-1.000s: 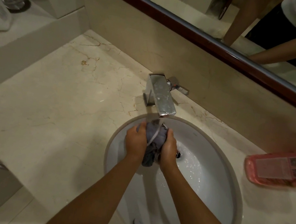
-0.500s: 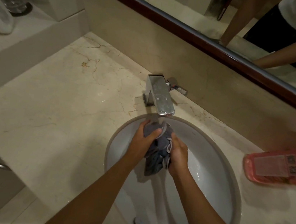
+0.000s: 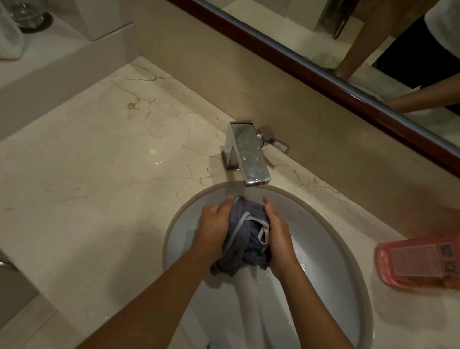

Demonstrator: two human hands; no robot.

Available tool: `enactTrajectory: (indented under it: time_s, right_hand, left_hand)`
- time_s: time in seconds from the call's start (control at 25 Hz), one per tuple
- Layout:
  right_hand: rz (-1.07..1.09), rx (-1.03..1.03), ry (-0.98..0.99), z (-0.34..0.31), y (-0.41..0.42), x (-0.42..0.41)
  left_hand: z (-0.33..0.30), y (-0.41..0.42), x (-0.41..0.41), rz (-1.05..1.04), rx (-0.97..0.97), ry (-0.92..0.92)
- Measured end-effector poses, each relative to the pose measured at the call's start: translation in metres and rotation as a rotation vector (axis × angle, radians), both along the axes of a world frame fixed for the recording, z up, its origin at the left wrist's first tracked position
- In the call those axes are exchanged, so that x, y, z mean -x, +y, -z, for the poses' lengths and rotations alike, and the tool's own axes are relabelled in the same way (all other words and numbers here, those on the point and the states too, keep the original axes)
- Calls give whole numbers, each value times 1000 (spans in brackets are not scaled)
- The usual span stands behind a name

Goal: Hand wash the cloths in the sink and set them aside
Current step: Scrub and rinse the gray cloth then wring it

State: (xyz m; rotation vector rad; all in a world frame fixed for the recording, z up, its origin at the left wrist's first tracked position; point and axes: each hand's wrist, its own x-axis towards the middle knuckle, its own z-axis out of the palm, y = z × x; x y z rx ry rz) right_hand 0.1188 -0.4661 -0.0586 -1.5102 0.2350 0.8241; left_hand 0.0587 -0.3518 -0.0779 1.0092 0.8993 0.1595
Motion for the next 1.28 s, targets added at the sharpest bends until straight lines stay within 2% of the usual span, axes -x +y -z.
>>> enactTrajectory:
  time_s: [0.12,0.24,0.32,0.44,0.6,0.76,0.88,1.0,1.16,1.28]
  right_hand:
    - [-24,-204,168,-12,0,-6]
    - [-69,-251,228,-11,-3,-8]
    - [-41,-235,183,-8,0,-6]
    - [154,-269,168,-5,7,-2]
    - [180,-269,41,-4,13,-6]
    - [239,-305,92,-7,21,-8]
    - [258,-306,77,-6,20,-10]
    - [176,-137,8,-5,19,-4]
    - [-43,-5,-52,-1,16,11]
    - [75,-101,18,3,2,2]
  left_hand:
    - [-7,3,-5,88,150,-38]
    - [-10,8,-8,156,209,-30]
    - [-8,7,-7,180,101,10]
    - [-2,7,-4,216,-117,9]
    - [1,11,1,317,-67,-173]
    - [6,20,4,313,-102,-150]
    - [3,21,2,275,-27,-75]
    - [5,16,-1,170,62,-84]
    - [7,14,-8,56,14,159]
    - [4,18,-11,14,83,105]
